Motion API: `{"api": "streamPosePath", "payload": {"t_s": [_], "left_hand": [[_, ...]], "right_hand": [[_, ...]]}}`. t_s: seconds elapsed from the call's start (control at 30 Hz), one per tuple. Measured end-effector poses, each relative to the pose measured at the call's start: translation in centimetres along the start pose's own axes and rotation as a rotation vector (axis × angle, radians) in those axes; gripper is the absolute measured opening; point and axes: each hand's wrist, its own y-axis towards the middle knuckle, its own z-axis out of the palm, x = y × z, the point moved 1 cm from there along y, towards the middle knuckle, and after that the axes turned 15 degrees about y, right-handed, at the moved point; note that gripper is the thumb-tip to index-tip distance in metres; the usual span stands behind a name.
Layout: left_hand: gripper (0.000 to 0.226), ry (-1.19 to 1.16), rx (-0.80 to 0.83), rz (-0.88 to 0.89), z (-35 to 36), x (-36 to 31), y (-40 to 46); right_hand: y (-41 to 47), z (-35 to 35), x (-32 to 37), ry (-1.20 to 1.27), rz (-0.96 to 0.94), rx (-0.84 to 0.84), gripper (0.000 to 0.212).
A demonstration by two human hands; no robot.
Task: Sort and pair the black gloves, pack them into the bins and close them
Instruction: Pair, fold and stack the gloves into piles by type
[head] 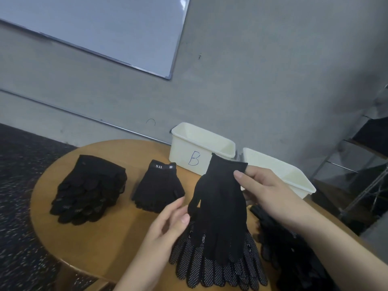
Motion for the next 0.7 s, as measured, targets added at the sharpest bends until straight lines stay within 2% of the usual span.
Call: {"api": "streamPosePath", "payload": {"t_s": [0.1, 0.23, 0.33, 0.43, 0.57, 0.7], "left_hand": [[0.071, -0.124, 0.021, -0.015, 0.4, -0.3, 0.1], [0.048, -0.271, -0.006, -0.065, 0.6, -0.5, 0.6], [0.026, -0.273, -0.049, -0.059, 0.3, -0.9, 0.8], [0.017, -0.269, -0.160, -0.064, 0.0, -1.0, 0.9], [0.016, -0.243, -0.256, -0.066, -0.6, -0.8, 1.2], [0.019, -0.227, -0.254, -0.059, -0.7, -0.4, 1.4]], "right_hand": [[-0.1, 1.0, -0.3, 0.036, 0.035, 0.032, 0.029], [0.6, 1.2, -1.5, -0.015, 0.081, 0.043, 0.052], [1.3, 1.3, -2.1, -0.035, 0.089, 0.021, 0.043], [1.8, 1.5, -2.3, -0.051, 0.086, 0.000, 0.032], [2.7, 1.4, -3.0, -0.032, 0.085, -0.017, 0.031], [3.5, 1.4, -3.9, -0.039, 0.104, -0.006, 0.039]]}}
